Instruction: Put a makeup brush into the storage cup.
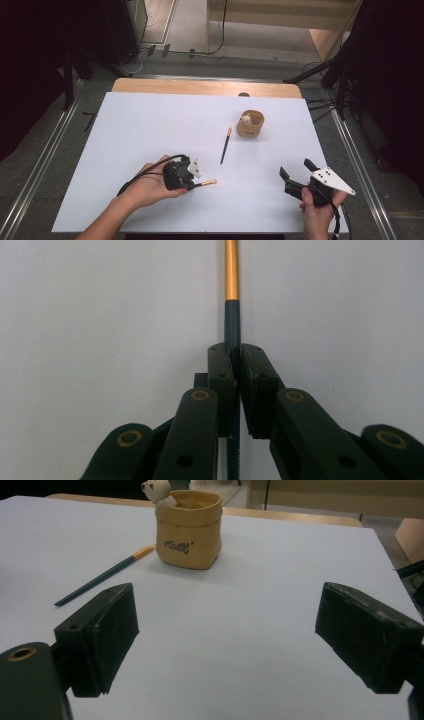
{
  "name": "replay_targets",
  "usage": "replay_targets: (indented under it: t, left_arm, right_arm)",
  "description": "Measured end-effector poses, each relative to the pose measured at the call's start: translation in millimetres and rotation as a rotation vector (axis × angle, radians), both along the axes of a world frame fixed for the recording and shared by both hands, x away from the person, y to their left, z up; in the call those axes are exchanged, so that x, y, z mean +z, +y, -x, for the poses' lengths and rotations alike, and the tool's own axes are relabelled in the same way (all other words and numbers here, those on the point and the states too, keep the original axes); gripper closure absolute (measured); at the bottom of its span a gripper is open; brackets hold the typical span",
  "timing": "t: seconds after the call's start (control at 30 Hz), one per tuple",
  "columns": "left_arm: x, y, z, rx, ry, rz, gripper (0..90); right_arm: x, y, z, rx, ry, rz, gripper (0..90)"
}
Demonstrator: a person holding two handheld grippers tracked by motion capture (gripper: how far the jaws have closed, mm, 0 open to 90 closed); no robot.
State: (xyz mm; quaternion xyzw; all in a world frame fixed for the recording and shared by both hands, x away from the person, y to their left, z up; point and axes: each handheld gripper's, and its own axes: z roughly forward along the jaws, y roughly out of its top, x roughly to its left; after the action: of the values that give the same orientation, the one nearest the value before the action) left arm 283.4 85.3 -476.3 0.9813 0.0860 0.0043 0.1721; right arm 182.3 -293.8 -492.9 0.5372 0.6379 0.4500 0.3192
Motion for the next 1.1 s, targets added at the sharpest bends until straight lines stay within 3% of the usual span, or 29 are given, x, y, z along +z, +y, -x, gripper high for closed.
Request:
replay_targets:
  t: [0.07, 0.17, 0.5, 0.53, 0.8, 0.83, 0.87, 0.9, 1.1]
  left_arm:
    - [-0.4, 3.3, -1.3, 0.020, 0.016, 0.023, 85.1]
    - [-0.3, 7.9, -1.0, 0.052, 0.007, 0.058, 85.1]
    - [12.7, 36.6, 1.8, 0.194, 0.037, 0.348, 85.1]
    - [13.9, 39.1, 2.5, 0.201, 0.044, 0.379, 85.1]
    - [20.1, 54.8, 9.2, 0.257, 0.001, 0.511, 85.1]
    - [19.7, 59.3, 9.9, 0.277, 0.003, 0.565, 85.1]
    - [19.7, 59.3, 9.9, 0.277, 0.003, 0.565, 85.1]
    - [18.6, 62.7, 10.4, 0.298, 0.004, 0.614, 85.1]
    - [21.3, 68.1, 12.8, 0.310, -0.024, 0.674, 85.1]
  right_arm:
    - [0.2, 1.0, 0.2, 0.001, 0.003, 0.000, 10.8]
    - [-0.1, 1.4, 0.1, 0.002, 0.002, 0.001, 10.8]
    - [0.0, 8.4, -0.9, 0.019, 0.004, 0.011, 10.9]
    - [0.8, 11.7, -1.3, 0.018, 0.001, 0.038, 10.9]
    - [2.9, 24.3, -2.1, 0.046, -0.005, 0.062, 10.9]
    - [4.2, 26.6, -1.7, 0.048, -0.003, 0.059, 10.9]
    - [4.7, 27.1, -1.8, 0.050, -0.004, 0.060, 10.9]
    - [5.5, 28.2, -1.5, 0.047, -0.002, 0.053, 10.9]
    - [9.9, 33.8, -1.2, 0.059, -0.008, 0.048, 10.9]
